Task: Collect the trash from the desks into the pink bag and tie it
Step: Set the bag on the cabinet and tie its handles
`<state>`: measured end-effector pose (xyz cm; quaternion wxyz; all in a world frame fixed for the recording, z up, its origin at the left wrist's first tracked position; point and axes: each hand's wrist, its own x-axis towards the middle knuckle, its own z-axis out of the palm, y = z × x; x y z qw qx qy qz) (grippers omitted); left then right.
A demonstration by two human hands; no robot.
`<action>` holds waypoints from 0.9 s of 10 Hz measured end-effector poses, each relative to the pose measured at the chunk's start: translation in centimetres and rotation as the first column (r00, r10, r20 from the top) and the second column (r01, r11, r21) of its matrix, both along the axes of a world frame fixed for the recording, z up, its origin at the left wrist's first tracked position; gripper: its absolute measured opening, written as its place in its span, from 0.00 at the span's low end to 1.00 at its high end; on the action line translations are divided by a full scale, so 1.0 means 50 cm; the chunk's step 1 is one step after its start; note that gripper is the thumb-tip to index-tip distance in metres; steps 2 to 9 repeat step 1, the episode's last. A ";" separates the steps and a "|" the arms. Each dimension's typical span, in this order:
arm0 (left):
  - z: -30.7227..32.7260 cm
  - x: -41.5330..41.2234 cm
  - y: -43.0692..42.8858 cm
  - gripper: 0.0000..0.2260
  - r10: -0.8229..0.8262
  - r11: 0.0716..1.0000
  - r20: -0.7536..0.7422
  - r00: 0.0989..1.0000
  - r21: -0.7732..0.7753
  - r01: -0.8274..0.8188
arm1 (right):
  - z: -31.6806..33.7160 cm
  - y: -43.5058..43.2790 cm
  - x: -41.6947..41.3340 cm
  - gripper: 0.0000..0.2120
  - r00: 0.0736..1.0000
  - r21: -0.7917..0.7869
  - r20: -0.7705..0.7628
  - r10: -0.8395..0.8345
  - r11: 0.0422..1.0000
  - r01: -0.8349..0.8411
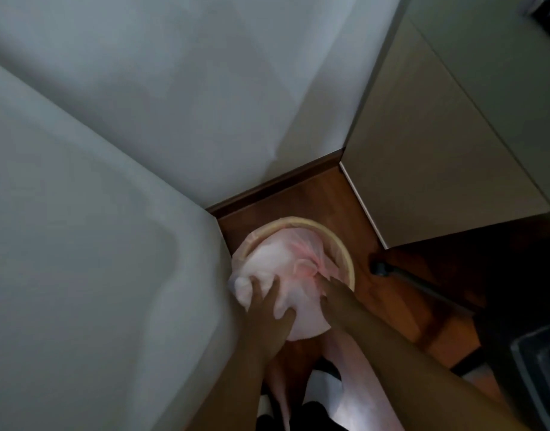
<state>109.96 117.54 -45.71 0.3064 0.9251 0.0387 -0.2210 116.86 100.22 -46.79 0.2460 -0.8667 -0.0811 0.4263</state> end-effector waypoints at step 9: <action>-0.011 0.036 -0.003 0.17 0.042 0.995 -0.187 0.981 -0.086 -0.059 | -0.016 -0.003 0.007 0.28 0.999 -0.058 -0.010 0.033 0.998 -0.034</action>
